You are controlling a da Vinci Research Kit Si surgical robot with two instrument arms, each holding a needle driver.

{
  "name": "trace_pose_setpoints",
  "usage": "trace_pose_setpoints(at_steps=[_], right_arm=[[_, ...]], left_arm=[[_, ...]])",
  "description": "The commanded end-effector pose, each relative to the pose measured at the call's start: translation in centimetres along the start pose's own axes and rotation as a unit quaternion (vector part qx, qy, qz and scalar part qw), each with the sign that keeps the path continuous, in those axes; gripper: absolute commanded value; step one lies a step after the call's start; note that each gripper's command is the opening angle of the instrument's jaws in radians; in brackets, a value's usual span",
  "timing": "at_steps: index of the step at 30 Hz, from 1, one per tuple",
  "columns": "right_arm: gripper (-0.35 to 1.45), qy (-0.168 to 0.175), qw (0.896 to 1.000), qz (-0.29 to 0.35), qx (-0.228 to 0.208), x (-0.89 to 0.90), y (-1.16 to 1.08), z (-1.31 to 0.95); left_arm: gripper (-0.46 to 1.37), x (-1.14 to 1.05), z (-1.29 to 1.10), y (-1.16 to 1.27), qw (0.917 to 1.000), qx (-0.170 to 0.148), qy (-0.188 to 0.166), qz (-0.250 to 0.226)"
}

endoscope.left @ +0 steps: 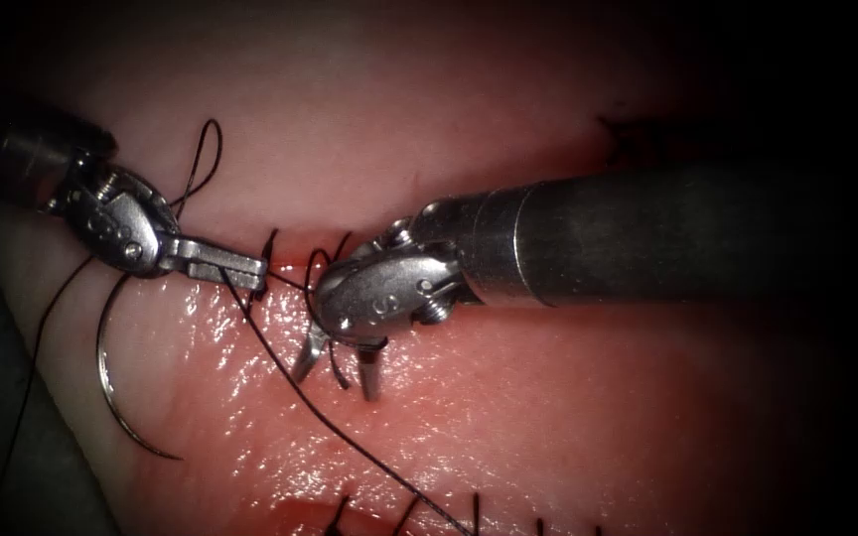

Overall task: Wound Closure
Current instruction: Grab the short tail with the right gripper

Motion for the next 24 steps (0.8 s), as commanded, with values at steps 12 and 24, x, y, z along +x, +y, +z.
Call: trace_pose_setpoints(at_steps=[12, 24], right_arm=[[-0.35, -0.018, 0.999, -0.002, 0.03, -0.21, -0.1, 0.08], [-0.35, -0.009, 0.999, 0.002, 0.047, -0.24, -0.05, 0.05]], left_arm=[[-0.35, 0.0, -0.08, 0.05, 1.0, -0.004, 0.0, -0.001], [-0.35, -0.02, -0.08, 0.09, 1.0, -0.003, -0.001, -0.002]])
